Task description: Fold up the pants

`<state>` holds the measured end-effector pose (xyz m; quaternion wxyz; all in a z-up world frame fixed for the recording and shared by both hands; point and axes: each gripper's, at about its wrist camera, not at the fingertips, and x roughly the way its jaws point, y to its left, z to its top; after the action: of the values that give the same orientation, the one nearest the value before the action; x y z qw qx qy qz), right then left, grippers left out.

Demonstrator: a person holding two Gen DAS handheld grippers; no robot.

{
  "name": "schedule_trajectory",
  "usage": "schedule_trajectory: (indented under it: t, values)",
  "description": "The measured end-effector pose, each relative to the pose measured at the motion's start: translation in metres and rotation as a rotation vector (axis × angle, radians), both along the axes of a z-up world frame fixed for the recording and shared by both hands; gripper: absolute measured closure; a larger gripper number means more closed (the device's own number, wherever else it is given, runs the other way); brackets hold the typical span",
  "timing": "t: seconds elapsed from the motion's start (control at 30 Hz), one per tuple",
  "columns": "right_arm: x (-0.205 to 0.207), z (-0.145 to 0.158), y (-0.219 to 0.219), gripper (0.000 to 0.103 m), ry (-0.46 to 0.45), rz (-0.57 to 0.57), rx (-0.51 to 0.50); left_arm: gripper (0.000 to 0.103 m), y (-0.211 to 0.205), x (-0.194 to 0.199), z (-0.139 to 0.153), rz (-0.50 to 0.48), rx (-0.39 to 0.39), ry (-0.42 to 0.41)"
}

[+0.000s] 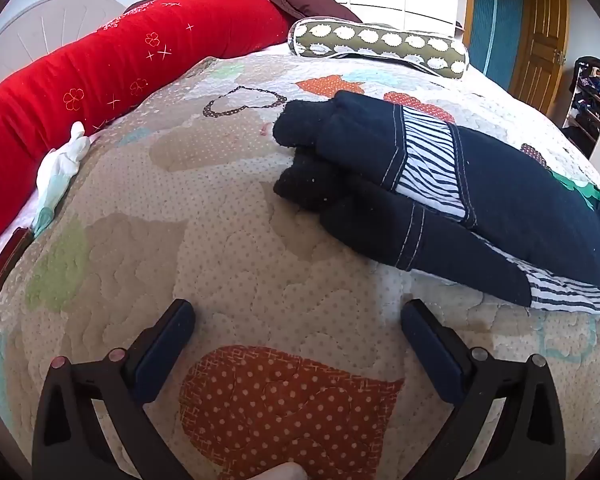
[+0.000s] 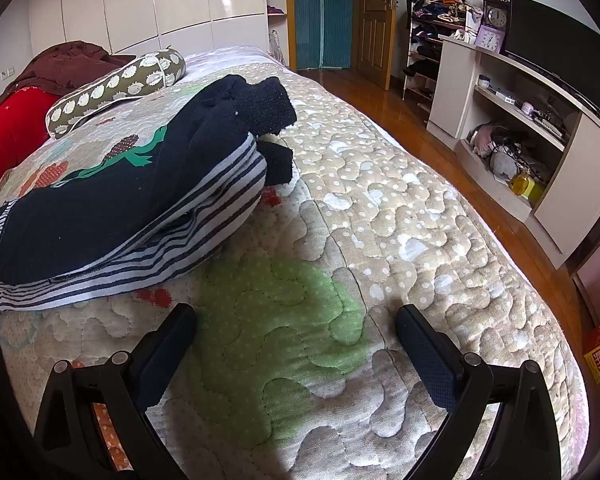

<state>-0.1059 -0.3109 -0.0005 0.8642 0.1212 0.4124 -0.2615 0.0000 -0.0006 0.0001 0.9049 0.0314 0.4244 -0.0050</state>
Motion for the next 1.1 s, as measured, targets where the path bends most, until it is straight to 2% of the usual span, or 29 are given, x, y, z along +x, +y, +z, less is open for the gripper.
schedule_trajectory:
  t: [1.1]
  values:
    - [0.000, 0.001, 0.000, 0.002, -0.002, 0.000, -0.001, 0.000, 0.004, 0.010, -0.007, 0.001, -0.027, 0.017]
